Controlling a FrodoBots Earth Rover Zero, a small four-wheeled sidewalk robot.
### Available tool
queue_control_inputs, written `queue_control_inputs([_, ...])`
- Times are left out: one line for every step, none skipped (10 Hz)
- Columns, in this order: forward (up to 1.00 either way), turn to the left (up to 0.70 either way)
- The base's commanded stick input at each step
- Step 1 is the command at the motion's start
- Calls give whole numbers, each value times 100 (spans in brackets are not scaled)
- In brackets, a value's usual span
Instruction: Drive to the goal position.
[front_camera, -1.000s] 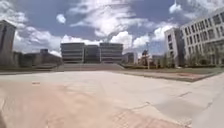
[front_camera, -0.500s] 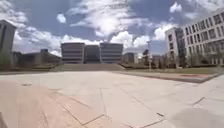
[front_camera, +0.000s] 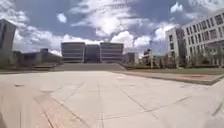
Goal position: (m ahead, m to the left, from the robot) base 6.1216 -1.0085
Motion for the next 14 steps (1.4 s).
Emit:
queue_control_inputs([100, 5])
queue_control_inputs([100, 5])
queue_control_inputs([100, 5])
queue_control_inputs([100, 5])
queue_control_inputs([100, 5])
queue_control_inputs([100, 5])
queue_control_inputs([100, 5])
queue_control_inputs([100, 5])
queue_control_inputs([100, 5])
queue_control_inputs([100, 5])
queue_control_inputs([100, 5])
queue_control_inputs([100, 5])
queue_control_inputs([100, 5])
queue_control_inputs([100, 5])
